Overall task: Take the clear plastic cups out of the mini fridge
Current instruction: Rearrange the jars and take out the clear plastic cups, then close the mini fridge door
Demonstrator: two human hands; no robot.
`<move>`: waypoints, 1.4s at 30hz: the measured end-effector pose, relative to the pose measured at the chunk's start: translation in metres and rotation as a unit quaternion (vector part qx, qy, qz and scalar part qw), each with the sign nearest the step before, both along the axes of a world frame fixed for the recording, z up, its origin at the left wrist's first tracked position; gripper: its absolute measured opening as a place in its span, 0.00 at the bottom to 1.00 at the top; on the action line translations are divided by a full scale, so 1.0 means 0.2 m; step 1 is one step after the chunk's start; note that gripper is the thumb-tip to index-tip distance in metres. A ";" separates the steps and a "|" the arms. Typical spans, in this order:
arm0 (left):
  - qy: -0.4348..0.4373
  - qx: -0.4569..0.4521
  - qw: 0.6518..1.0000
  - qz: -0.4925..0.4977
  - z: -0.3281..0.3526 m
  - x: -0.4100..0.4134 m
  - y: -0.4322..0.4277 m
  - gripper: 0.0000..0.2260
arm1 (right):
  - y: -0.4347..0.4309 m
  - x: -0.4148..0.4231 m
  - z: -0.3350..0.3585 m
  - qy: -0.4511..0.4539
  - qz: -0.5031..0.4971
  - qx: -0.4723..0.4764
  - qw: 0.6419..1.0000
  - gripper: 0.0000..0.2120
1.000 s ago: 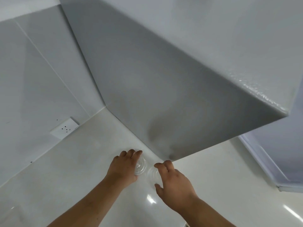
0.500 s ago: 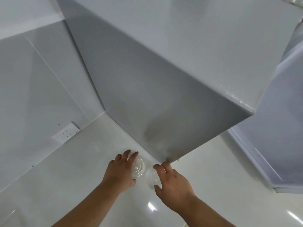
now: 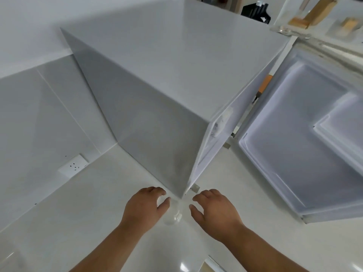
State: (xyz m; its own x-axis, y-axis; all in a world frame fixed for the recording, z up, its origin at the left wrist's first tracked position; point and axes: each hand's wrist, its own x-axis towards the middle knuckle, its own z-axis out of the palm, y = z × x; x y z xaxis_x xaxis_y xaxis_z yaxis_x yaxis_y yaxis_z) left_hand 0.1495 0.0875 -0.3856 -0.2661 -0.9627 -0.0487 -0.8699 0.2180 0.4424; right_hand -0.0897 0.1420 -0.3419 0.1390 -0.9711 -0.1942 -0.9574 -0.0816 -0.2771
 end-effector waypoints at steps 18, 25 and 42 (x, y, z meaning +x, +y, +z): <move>0.081 -0.111 0.988 -0.065 0.58 -0.81 0.15 0.27 | 0.16 -0.66 0.60 0.000 -0.063 -0.122 0.991 0.30; 0.107 -0.189 0.973 -0.076 1.05 -1.05 0.08 0.27 | 0.11 -0.85 1.05 -0.004 -0.074 -0.234 0.970 0.31; 0.019 -0.455 0.886 -0.084 2.34 -1.30 -0.12 0.42 | -0.01 -1.13 2.19 0.111 -0.070 -0.475 0.870 0.40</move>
State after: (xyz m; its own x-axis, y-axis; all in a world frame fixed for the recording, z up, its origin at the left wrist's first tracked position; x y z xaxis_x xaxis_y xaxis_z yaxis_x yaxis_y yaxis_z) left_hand -0.1109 0.0639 0.0818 -0.3937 -0.5451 0.7402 -0.7797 0.6245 0.0452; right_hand -0.3156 0.1407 0.0960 0.0668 -0.7130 0.6980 -0.9978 -0.0509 0.0435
